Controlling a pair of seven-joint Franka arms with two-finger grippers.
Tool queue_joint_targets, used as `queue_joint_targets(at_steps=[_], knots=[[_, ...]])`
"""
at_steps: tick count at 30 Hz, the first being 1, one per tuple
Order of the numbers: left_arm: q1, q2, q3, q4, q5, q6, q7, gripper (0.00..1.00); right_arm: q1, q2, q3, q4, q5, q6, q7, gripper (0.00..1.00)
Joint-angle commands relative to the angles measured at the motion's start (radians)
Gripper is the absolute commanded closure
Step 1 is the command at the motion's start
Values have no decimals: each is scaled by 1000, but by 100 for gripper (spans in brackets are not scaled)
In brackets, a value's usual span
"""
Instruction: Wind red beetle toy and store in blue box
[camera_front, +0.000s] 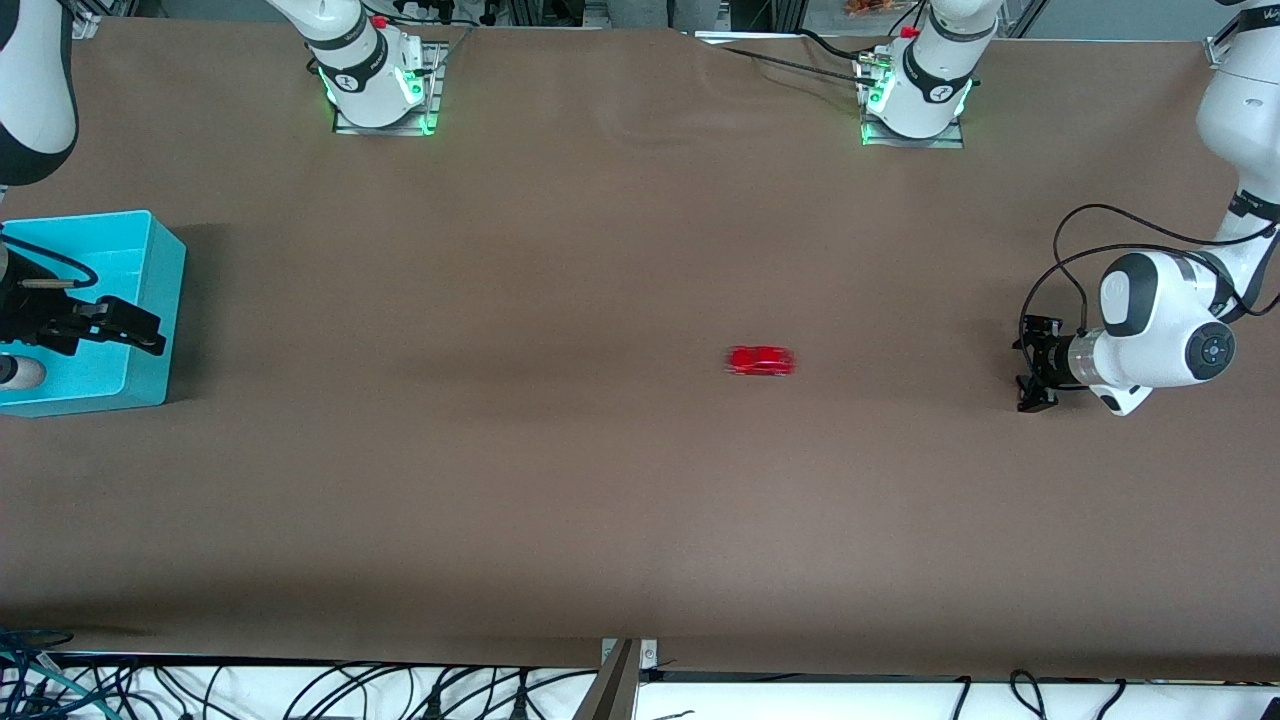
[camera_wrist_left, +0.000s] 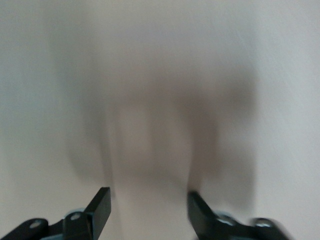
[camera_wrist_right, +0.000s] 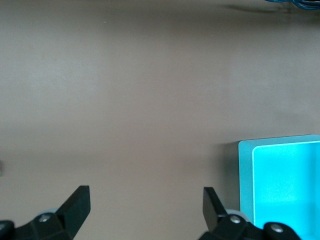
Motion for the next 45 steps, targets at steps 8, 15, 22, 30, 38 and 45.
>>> queue_joint_targets(at_steps=[8, 15, 22, 30, 38, 45], knots=[[-8, -7, -53, 90, 38, -69, 50, 28, -4, -3, 3, 10, -2, -3, -2, 0], [-63, -7, -53, 147, 41, -109, 128, 18, -4, -3, 3, 10, -2, -3, -1, 0], [-117, -7, -53, 213, 129, -128, 187, 4, -3, -4, 5, 10, 0, -6, 7, 0], [-144, -7, -56, 263, 150, -129, 383, 3, 3, -6, 10, 11, -5, -7, 12, 0], [-153, -30, -58, 283, 147, -132, 624, 1, 5, -7, 11, 10, -8, -10, 27, 0], [-175, -30, -69, 341, 149, -134, 708, 1, 7, -9, 11, 10, -6, -12, 41, 0]])
